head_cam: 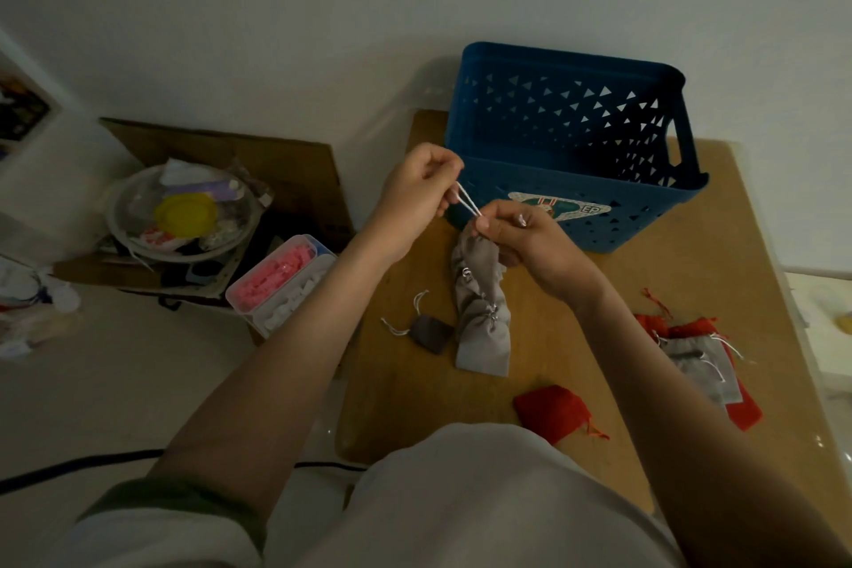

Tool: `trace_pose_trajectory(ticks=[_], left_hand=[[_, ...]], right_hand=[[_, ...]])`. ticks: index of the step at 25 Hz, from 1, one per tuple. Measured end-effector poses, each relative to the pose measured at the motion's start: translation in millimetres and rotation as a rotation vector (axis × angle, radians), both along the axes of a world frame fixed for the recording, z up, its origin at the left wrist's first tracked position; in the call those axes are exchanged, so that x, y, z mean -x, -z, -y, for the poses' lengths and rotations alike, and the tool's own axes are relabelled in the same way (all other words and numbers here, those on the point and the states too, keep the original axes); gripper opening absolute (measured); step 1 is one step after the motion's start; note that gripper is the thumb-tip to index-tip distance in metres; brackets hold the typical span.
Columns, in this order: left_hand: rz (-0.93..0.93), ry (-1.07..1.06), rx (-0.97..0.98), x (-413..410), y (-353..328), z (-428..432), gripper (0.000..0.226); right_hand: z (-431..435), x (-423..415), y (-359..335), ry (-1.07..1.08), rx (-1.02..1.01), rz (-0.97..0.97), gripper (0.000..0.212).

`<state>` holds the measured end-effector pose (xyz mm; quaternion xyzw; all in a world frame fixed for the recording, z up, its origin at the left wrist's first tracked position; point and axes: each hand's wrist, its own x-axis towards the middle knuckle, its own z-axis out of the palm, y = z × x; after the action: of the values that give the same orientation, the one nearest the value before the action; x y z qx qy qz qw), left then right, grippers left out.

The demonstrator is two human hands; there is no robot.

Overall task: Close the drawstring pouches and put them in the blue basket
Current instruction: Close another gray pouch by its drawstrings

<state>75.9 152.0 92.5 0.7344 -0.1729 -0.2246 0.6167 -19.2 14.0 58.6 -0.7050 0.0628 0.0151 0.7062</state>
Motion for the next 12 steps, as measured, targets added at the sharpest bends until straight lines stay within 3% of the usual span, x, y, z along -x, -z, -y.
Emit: trace_pose_trajectory(ticks=[3, 5, 9, 12], left_hand=[[0.072, -0.129, -0.273, -4, 8, -1, 0.012], [0.177, -0.114, -0.366, -3, 14, -1, 0.015], [0.252, 0.005, -0.205, 9, 19, 5, 0.018], [0.198, 0.021, -0.058, 24, 21, 14, 0.016]], right_hand=[[4, 2, 3, -0.097, -0.021, -0.036, 0.021], [4, 2, 5, -0.147, -0.143, -0.031, 0.020], [2, 2, 4, -0.082, -0.407, 0.053, 0.016], [-2, 1, 2, 0.021, -0.497, 0.090, 0.024]])
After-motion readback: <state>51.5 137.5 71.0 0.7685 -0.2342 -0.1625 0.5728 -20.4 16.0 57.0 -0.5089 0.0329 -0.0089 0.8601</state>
